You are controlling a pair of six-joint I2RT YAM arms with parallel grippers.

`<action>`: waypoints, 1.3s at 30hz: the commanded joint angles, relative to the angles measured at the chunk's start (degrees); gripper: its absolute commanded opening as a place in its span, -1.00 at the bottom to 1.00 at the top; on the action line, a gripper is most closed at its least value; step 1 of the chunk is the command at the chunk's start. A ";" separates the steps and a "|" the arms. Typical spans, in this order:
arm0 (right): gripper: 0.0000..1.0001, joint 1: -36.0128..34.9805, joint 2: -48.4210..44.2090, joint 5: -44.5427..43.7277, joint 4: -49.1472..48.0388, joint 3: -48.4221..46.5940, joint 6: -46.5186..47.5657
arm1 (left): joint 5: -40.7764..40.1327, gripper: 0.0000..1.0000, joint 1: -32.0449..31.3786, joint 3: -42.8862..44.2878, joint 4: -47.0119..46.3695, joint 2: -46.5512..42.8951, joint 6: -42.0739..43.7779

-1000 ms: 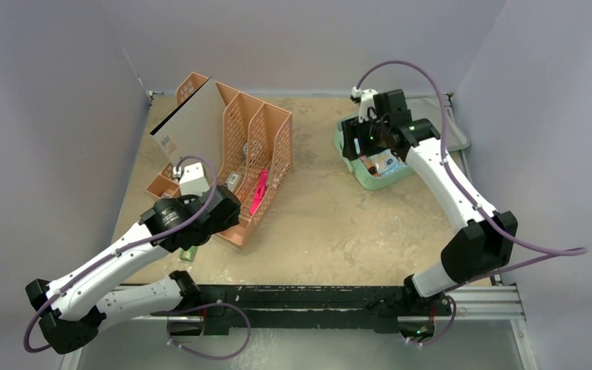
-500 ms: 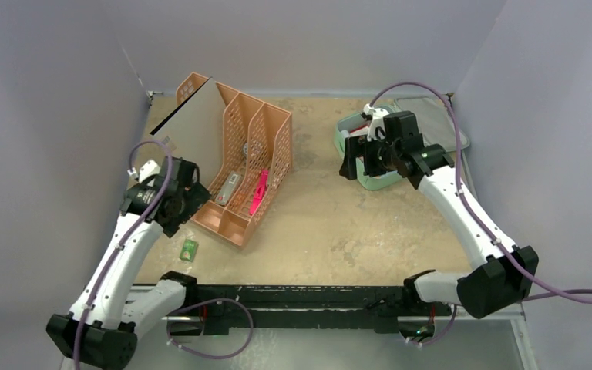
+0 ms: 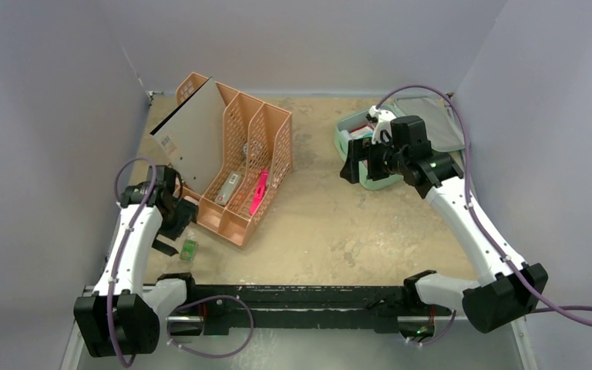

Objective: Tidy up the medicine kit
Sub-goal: Pick up the medical item at the center of the board.

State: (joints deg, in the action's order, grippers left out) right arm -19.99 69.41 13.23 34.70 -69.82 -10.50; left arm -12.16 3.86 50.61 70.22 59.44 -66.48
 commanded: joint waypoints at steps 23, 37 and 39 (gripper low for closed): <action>0.98 -0.31 -5.50 -8.34 3.43 -2.17 -3.20 | 0.15 0.60 4.34 -13.18 -10.32 2.77 -5.09; 0.98 -0.31 -6.95 -13.06 7.58 -4.35 -4.60 | 3.50 0.54 5.37 -17.86 -19.05 6.61 -3.26; 0.98 -0.31 -7.29 -13.06 7.51 -4.44 -4.78 | 3.72 0.49 5.39 -18.54 -19.23 6.88 -4.14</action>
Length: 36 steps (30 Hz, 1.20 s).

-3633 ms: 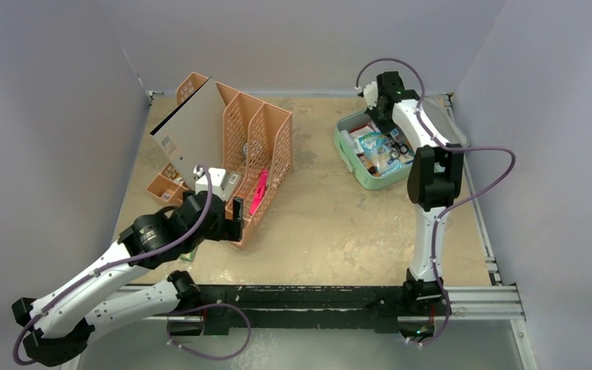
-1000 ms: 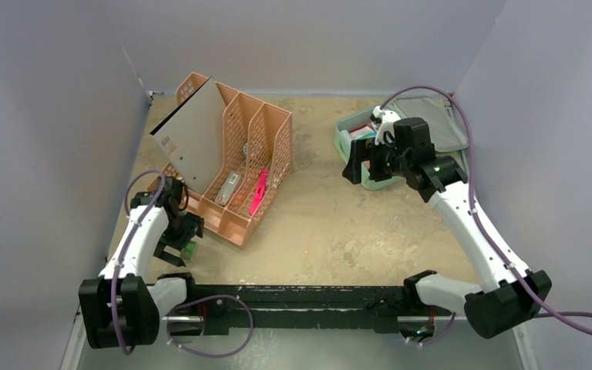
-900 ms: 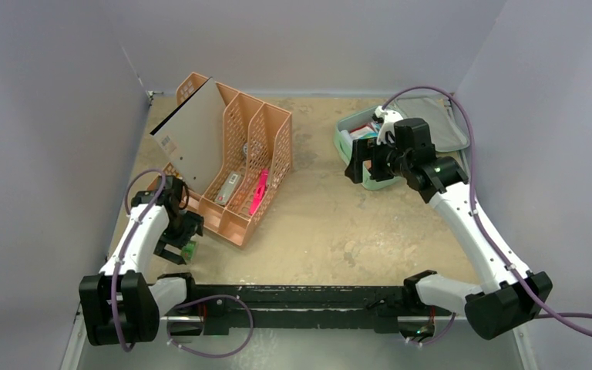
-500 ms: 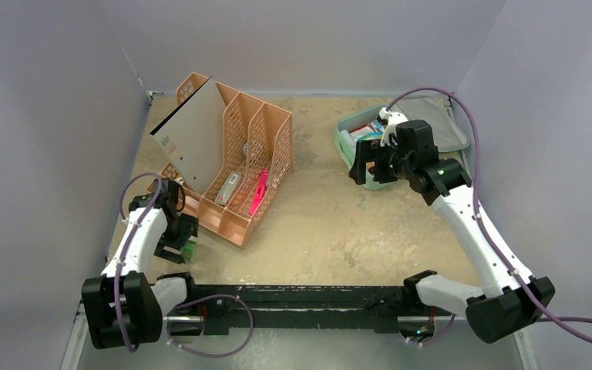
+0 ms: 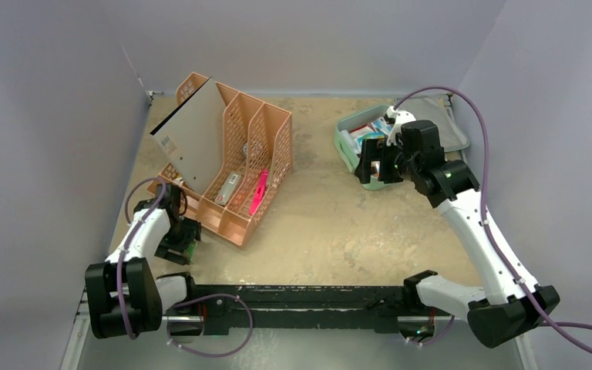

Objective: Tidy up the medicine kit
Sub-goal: Pick up the medical item at the center of the board.

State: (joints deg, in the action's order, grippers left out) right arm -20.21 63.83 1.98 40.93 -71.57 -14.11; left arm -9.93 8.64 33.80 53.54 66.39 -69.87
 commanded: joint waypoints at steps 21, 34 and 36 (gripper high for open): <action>0.98 -0.10 -1.88 -3.39 4.49 -3.41 -1.33 | -5.55 -0.03 0.77 3.30 3.10 -3.54 1.42; 0.90 -0.18 -8.99 10.95 -9.99 5.78 -14.56 | 3.11 -0.10 0.76 15.58 12.18 -12.07 6.35; 0.80 -0.37 -9.12 12.67 -11.88 7.06 -17.83 | 6.64 -0.09 0.70 16.76 12.50 -13.24 7.18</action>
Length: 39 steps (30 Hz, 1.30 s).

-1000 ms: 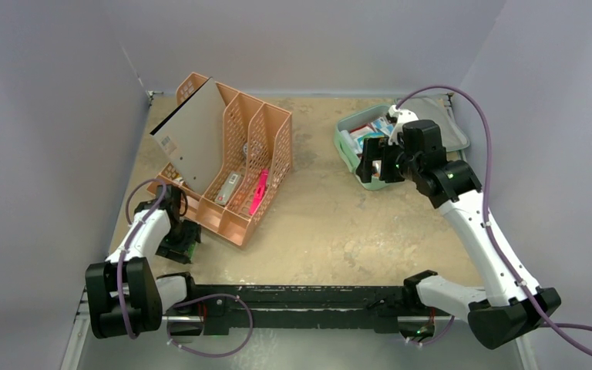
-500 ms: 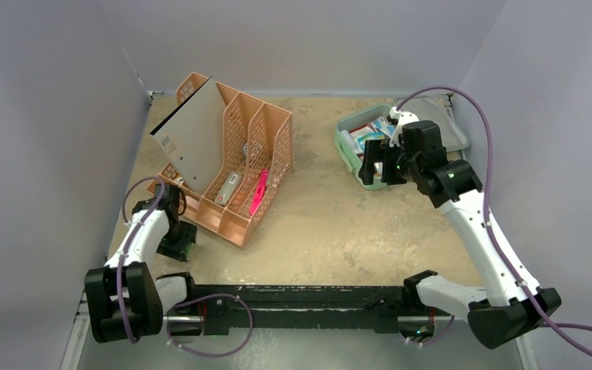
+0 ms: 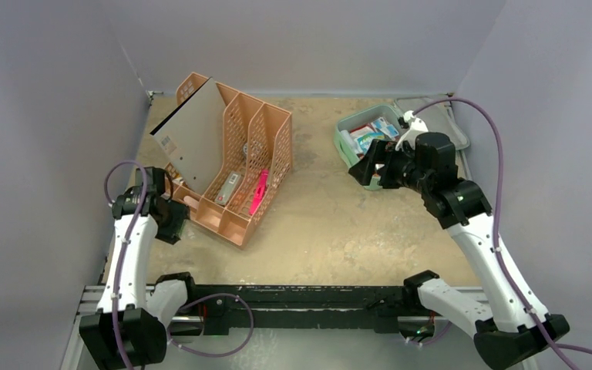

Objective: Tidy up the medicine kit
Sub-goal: Pick up the medical item at the center of the board.

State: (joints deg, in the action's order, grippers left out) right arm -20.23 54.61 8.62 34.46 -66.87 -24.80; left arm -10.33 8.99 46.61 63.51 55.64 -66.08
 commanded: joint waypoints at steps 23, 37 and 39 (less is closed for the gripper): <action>0.38 -34.44 11.64 -20.26 -47.60 10.91 -21.19 | 42.48 -0.08 -2.32 10.21 -5.96 -4.25 -10.87; 0.32 -45.46 32.56 -24.08 -64.03 -0.14 -10.72 | 46.11 -0.08 -6.21 15.16 -5.27 -4.30 -13.19; 0.30 -45.79 33.40 -24.33 -64.69 -0.40 -10.88 | 46.31 -0.08 -6.52 14.90 -5.41 -4.39 -13.35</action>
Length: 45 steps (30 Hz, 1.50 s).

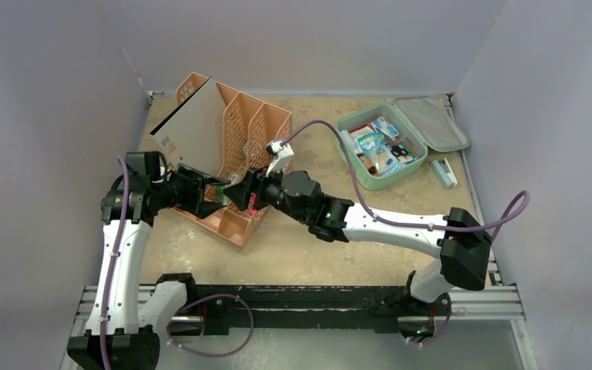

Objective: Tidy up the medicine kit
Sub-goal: Pick up the medical item at the center of the board, then place the medical item at the medicine box.

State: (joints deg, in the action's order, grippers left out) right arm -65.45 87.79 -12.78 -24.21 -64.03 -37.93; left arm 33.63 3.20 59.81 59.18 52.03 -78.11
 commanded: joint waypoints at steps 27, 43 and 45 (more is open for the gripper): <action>-0.59 -1.94 7.57 -7.37 0.19 -10.31 -0.68 | 4.05 0.01 -1.36 1.09 -3.65 -0.83 -2.54; -0.67 1.62 2.87 -9.79 9.90 -8.71 0.39 | 2.41 0.75 -1.66 0.62 -6.36 -1.32 1.03; -0.67 3.48 0.69 -10.13 12.42 -7.30 0.33 | 1.67 0.77 -1.70 0.07 -7.16 -1.87 2.98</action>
State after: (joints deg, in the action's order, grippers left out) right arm -65.25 94.43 -19.75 -15.59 -71.70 -38.15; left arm 35.83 2.04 59.79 54.74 51.77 -79.09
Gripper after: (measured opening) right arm 0.211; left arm 0.874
